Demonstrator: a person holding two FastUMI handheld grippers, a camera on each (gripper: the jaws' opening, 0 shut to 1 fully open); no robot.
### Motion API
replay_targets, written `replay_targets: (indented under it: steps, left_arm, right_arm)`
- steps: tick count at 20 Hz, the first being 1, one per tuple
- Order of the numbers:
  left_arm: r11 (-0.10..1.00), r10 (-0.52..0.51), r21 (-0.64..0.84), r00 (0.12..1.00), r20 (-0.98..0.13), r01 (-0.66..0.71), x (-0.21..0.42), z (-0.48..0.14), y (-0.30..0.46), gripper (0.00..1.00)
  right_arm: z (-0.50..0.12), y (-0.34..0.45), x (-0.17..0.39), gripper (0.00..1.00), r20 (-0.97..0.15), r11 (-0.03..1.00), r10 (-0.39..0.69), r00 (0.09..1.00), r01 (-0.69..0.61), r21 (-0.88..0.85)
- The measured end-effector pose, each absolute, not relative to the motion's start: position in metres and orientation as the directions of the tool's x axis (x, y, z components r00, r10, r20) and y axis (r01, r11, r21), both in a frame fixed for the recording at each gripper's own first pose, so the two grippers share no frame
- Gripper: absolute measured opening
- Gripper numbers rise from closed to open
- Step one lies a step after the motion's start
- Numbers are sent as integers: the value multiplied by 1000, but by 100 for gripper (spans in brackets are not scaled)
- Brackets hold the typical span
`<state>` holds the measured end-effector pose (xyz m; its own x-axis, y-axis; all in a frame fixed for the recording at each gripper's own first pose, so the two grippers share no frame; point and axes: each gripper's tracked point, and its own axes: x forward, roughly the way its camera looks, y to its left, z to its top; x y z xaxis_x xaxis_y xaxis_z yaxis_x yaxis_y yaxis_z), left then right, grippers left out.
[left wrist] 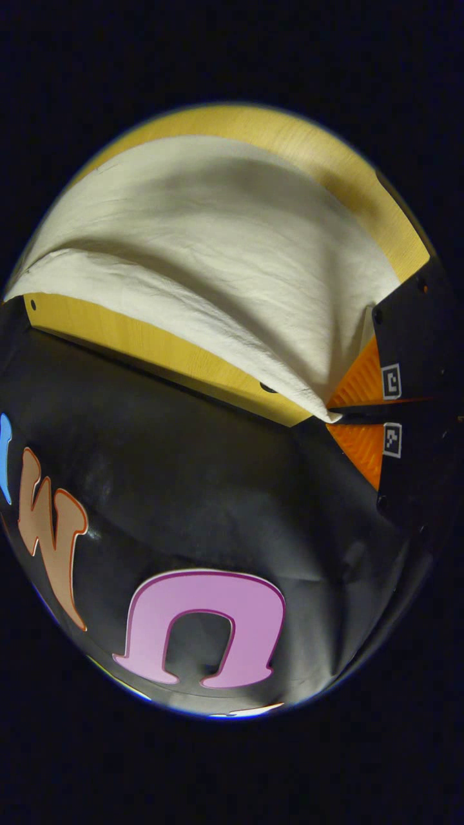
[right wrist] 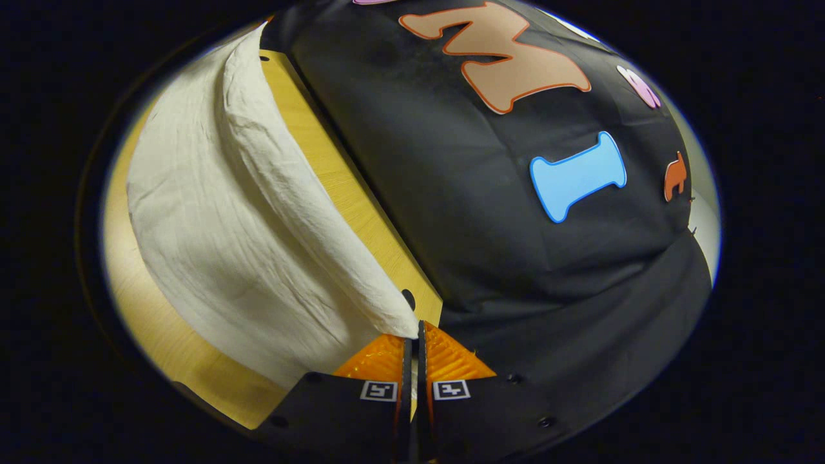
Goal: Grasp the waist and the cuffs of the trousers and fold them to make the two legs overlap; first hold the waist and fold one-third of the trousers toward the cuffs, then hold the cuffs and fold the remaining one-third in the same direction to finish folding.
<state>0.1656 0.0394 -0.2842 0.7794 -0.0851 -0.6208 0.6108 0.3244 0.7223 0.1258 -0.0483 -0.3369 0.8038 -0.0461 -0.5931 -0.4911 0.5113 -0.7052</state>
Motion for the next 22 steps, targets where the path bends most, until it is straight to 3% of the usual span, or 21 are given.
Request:
replay_targets:
  steps: [8, 10, 13, 14, 15, 22]
  left_arm:
    - [306, -112, 696, 751, -651, 649, 192, -349, 31, 0]
    - [341, -124, 649, 717, -686, 680, 183, -364, 30, 0]
    - [419, -108, 622, 716, -690, 662, 170, -377, 43, 100]
    - [436, -93, 636, 735, -672, 637, 170, -376, 50, 94]
    - [454, -79, 644, 748, -659, 615, 169, -364, 51, 94]
    - [682, -27, 595, 828, -560, 425, 145, -304, 54, 94]
  right_arm:
    - [-394, -30, 152, 3, -637, 534, -124, 761, -490, -689]
    - [-404, -30, 153, 10, -654, 564, -135, 744, -485, -668]
    - [-395, -38, 151, 60, -651, 645, -141, 746, -430, -632]
    - [-385, -38, 152, 79, -643, 673, -157, 749, -396, -625]
    - [-381, -45, 147, 97, -641, 714, -157, 751, -362, -599]
    - [-363, -72, 112, 98, -677, 921, -146, 722, -151, -359]
